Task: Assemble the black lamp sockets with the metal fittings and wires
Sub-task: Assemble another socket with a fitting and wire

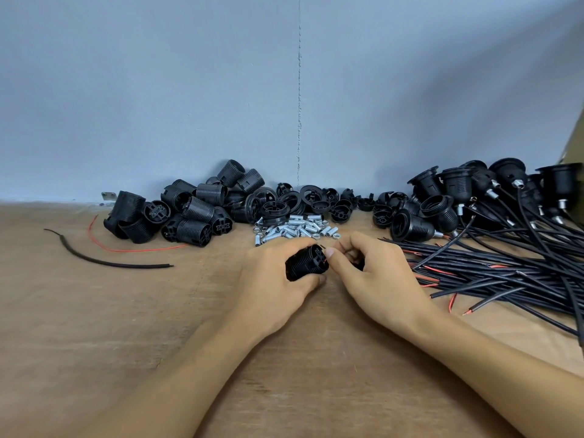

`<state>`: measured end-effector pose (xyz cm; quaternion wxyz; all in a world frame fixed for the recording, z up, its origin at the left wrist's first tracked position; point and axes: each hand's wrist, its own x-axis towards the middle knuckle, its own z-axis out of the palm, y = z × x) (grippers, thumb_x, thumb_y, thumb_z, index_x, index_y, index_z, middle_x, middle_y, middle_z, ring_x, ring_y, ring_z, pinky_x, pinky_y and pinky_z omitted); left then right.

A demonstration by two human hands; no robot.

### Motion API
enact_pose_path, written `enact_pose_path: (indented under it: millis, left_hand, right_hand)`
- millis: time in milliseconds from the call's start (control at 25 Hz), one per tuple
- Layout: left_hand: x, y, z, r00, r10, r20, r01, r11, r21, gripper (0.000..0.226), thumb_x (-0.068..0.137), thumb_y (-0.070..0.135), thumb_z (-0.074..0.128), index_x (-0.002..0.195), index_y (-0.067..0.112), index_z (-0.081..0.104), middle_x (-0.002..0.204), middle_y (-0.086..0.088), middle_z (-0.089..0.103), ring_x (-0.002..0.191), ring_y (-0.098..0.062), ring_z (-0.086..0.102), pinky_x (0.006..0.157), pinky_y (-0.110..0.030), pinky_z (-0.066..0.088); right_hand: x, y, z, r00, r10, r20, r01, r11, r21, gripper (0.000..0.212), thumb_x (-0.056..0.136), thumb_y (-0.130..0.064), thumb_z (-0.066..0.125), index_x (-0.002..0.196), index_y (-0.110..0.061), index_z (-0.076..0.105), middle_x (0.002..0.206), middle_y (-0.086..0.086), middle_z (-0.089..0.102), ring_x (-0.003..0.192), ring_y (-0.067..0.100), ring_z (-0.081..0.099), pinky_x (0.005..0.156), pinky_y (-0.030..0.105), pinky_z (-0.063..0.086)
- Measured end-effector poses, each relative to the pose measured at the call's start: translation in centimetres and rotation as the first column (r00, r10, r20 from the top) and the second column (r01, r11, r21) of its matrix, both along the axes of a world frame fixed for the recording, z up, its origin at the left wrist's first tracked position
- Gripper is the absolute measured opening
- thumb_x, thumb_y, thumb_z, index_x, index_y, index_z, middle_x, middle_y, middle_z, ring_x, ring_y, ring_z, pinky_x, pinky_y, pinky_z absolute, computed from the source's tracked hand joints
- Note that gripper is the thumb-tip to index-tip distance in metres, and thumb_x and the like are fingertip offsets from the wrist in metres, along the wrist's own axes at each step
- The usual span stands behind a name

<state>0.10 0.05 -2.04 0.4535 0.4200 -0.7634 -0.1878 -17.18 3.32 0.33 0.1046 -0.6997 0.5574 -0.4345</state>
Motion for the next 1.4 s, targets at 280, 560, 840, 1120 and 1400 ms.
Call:
enact_pose_path:
  millis: [280, 560, 840, 1120, 1400]
  left_hand:
    - [-0.17, -0.19, -0.14, 0.999, -0.014, -0.041, 0.017, 0.997, 0.076, 0.037, 0.067, 0.034, 0.080, 0.101, 0.043, 0.070, 0.089, 0.017, 0.074, 0.085, -0.006, 0.071, 0.082, -0.043, 0.060]
    - [-0.42, -0.35, -0.42, 0.998, -0.048, -0.043, 0.051, 0.995, 0.082, 0.032, 0.067, 0.039, 0.076, 0.099, 0.042, 0.071, 0.087, 0.013, 0.073, 0.084, -0.012, 0.071, 0.080, -0.047, 0.060]
    - [-0.12, -0.36, -0.34, 0.994, -0.060, -0.087, 0.069, 0.992, 0.110, 0.044, 0.067, 0.030, 0.080, 0.106, 0.047, 0.068, 0.099, 0.018, 0.074, 0.096, -0.006, 0.071, 0.091, -0.043, 0.057]
    - [0.17, -0.62, -0.42, 0.983, -0.082, -0.166, 0.104, 0.986, 0.129, 0.047, 0.069, 0.020, 0.077, 0.104, 0.046, 0.059, 0.106, 0.015, 0.072, 0.106, -0.013, 0.069, 0.099, -0.048, 0.053]
    - [0.23, -0.69, -0.53, 0.981, -0.115, -0.159, 0.132, 0.987, 0.095, 0.046, 0.072, 0.016, 0.072, 0.104, 0.043, 0.055, 0.104, 0.009, 0.068, 0.106, -0.023, 0.066, 0.098, -0.054, 0.051]
  right_hand:
    - [0.20, 0.03, 0.13, 1.000, 0.000, -0.003, 0.000, 0.999, 0.044, 0.023, 0.093, -0.021, 0.064, 0.071, -0.024, 0.059, 0.053, -0.009, 0.052, 0.056, 0.006, 0.047, 0.054, 0.015, 0.035]
    - [0.54, 0.26, 0.26, 1.000, -0.001, 0.011, 0.000, 0.996, 0.085, 0.026, 0.093, -0.018, 0.064, 0.070, -0.027, 0.058, 0.053, -0.009, 0.051, 0.057, 0.005, 0.048, 0.055, 0.016, 0.035]
    - [0.55, 0.41, 0.24, 0.995, -0.007, 0.098, 0.000, 0.998, 0.064, 0.019, 0.092, -0.024, 0.066, 0.074, -0.026, 0.065, 0.060, -0.013, 0.060, 0.062, 0.002, 0.054, 0.060, 0.014, 0.038]
    - [-0.03, 0.25, 0.38, 0.966, 0.081, 0.244, -0.102, 0.992, 0.076, 0.006, 0.091, -0.022, 0.070, 0.090, -0.022, 0.076, 0.088, -0.008, 0.073, 0.082, 0.008, 0.065, 0.080, 0.024, 0.050]
    - [-0.08, 0.45, 0.49, 0.996, 0.086, 0.010, -0.085, 0.995, -0.044, 0.007, 0.090, -0.020, 0.072, 0.091, -0.025, 0.077, 0.085, -0.010, 0.070, 0.081, 0.005, 0.063, 0.075, 0.017, 0.047]
